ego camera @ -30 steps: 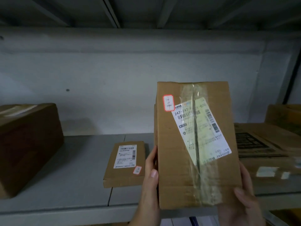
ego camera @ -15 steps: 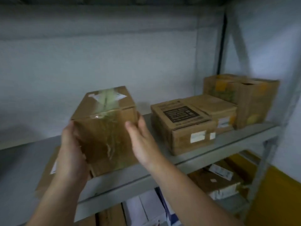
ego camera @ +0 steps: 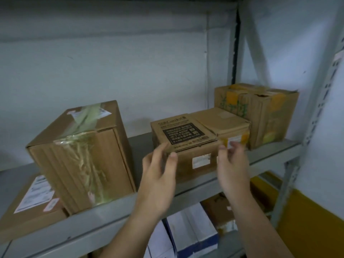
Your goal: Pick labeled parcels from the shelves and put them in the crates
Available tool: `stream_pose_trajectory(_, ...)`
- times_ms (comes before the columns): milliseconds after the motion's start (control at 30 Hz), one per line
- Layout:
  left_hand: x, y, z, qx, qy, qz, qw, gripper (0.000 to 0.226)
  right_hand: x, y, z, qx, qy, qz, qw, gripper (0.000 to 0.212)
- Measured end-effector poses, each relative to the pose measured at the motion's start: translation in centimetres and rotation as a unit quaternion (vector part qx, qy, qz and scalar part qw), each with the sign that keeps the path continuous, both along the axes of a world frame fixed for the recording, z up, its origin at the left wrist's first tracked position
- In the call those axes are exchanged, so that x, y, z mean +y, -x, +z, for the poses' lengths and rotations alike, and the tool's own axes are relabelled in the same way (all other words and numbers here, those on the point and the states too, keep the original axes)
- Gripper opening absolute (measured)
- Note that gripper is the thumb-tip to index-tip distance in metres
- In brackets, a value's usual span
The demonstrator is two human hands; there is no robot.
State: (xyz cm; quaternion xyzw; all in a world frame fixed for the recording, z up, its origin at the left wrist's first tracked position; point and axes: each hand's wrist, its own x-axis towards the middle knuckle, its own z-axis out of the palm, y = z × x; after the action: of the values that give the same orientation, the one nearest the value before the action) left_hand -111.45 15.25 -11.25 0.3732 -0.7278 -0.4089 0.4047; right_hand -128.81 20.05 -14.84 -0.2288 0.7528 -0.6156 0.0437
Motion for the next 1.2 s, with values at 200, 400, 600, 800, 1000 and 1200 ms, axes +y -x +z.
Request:
stream_pose_trajectory(200,-3.7,4.0,-0.4,0.019,-0.094,0.052,0.994,0.028,1.3,0.1,0.1,0.027,-0.121,0.104,0.987,0.072)
stream_pose_trajectory(400,-2.1,2.1,-1.9,0.199,-0.168,0.129,0.957,0.039,3.2,0.3,1.7,-0.149,0.238,0.190,0.941,0.028)
stream_pose_trajectory(600,-1.9,0.9,-3.1,0.095,-0.158,0.074,0.980,0.034,-0.9,-0.6,1.9,-0.196,0.172,0.337,0.905,0.032)
stream_pose_trajectory(800,-1.2,0.5,-2.4,0.220,-0.196,0.020,0.955,0.041,-2.1,0.0,0.5,-0.171,0.141,0.379,0.898,0.028)
stream_pose_trajectory(1000,-1.2,-0.3,-4.2,0.178,-0.080,-0.081,0.977,0.048,-1.5,0.4,-1.2,-0.227,0.208,0.379,0.873,0.031)
stream_pose_trajectory(1200,-0.6,-1.3,-4.9,0.181,-0.038,-0.148,0.971,0.067,-0.9,1.1,-2.5,-0.150,0.176,0.399,0.887,0.144)
